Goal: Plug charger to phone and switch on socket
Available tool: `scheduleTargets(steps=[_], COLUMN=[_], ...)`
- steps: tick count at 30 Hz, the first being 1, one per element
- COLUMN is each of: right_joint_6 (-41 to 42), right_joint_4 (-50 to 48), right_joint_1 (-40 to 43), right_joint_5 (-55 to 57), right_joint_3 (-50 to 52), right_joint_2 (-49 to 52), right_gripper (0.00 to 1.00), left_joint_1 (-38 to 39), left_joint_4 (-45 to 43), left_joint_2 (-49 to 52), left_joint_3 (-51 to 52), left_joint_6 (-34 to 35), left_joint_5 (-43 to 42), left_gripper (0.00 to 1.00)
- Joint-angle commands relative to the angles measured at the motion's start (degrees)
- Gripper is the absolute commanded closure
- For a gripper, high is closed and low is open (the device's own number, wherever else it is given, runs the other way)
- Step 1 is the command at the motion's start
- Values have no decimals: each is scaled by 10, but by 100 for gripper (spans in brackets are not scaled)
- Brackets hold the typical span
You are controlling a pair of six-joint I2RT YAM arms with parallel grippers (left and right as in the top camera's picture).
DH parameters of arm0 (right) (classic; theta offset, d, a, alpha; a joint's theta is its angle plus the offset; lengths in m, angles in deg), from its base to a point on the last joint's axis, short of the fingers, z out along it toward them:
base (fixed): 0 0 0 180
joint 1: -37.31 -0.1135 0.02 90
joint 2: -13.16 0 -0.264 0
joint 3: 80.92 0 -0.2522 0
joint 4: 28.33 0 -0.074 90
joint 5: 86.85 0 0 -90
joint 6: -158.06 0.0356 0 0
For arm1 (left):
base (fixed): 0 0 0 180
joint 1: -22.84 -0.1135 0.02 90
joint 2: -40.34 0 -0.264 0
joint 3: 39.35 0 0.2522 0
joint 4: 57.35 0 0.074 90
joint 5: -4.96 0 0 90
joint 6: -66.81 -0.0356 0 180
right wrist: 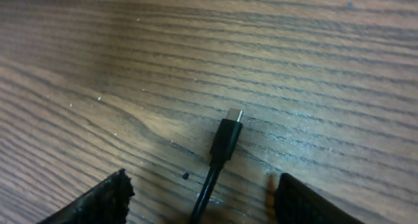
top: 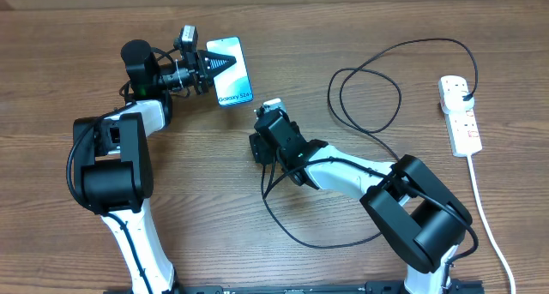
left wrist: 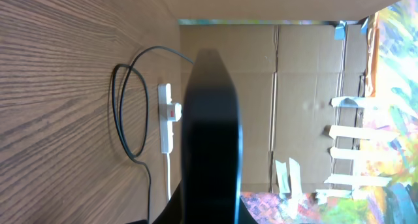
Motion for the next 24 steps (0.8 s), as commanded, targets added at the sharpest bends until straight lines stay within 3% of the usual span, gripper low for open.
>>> scheduleTargets(steps=[1, 4, 12, 24], right_joint_6=[0, 0, 3, 30], right_joint_4=[-3, -3, -5, 8], right_joint_1=[0, -3, -4, 2], right_joint_5=[3, 1, 2, 14], right_joint_3=[-24, -33, -37, -47], right_joint_2=[22, 32, 51, 65], right_gripper=[34, 46, 53, 88], left_joint_1=[-4, -4, -4, -4], left_joint_4=[-5, -5, -5, -5], left_joint_2=[-9, -9, -9, -9], left_joint_3=[-9, -9, -9, -9], left_joint_6=[-16, -16, -16, -16], left_joint_5=[-5, -5, -5, -11], left_gripper=[96, 96, 95, 96])
